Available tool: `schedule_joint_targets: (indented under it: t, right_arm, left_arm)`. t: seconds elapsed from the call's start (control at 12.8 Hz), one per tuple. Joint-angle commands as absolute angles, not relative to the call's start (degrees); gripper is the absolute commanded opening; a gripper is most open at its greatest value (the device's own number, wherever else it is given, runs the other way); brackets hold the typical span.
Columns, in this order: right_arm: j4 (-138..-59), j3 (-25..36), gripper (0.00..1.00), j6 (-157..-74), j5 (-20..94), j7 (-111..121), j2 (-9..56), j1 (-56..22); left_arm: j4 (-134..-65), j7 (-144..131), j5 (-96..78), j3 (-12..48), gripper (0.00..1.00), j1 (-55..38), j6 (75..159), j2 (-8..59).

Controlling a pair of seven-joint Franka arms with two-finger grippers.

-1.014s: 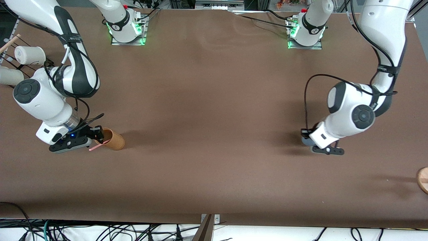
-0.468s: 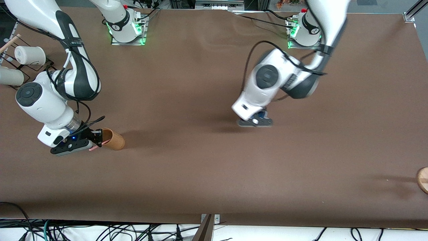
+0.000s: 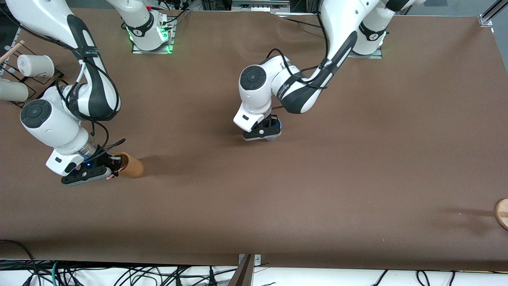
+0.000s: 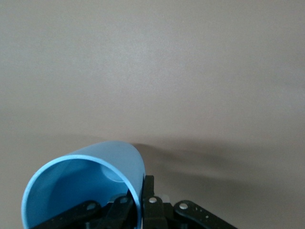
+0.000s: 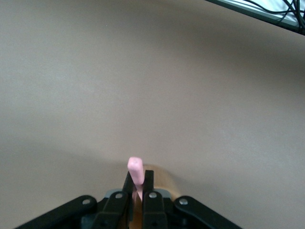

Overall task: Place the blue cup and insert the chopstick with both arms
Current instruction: 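Set the blue cup down mid-table while the right gripper lifts the chopstick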

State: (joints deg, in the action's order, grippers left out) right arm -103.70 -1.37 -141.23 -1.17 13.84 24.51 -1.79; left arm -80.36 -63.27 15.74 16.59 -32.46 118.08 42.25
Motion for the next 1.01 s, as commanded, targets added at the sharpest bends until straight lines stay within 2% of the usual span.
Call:
schedule_joint_targets:
  t: [0.0,0.23,0.39,0.47,0.55,0.62,0.78,0.94]
  right_arm:
    - [-101.69,-1.58,0.0,-141.15,-1.32,14.68,25.4,-1.49]
    - [-100.47,-1.58,0.0,-140.19,-1.41,14.77,24.44,-1.49]
    - [-97.49,-1.84,0.0,-133.72,-1.32,14.77,22.86,-1.49]
    - [-96.25,-1.93,0.0,-129.94,-1.23,14.77,21.46,-1.49]
    - [-95.37,-2.11,0.0,-126.51,-1.14,14.77,19.97,-1.49]
    - [-94.32,-2.2,0.0,-123.08,-0.97,14.77,18.56,-1.49]
    - [-92.73,-2.46,0.0,-117.53,-0.27,14.68,16.09,-1.5]
    - [-90.98,-3.6,0.0,-114.01,1.31,14.68,14.33,-1.58]
  left_arm:
    - [-76.11,-67.4,19.06,15.91,0.0,-34.19,118.81,45.87]
    - [-76.11,-70.04,21.0,15.91,0.0,-34.45,121.28,47.72]
    - [-76.2,-70.22,21.01,15.82,0.0,-34.37,122.43,48.07]
    - [-76.2,-70.22,21.01,15.65,0.08,-34.37,122.78,48.16]
    - [-76.11,-70.22,21.01,15.56,0.27,-34.19,122.87,48.16]
    - [-76.2,-69.79,20.92,15.56,0.42,-34.02,123.05,48.16]
    - [-76.11,-69.17,21.0,15.47,1.0,-33.75,123.05,47.9]
    - [-75.77,-69.17,20.57,15.56,1.0,-33.66,122.96,47.2]
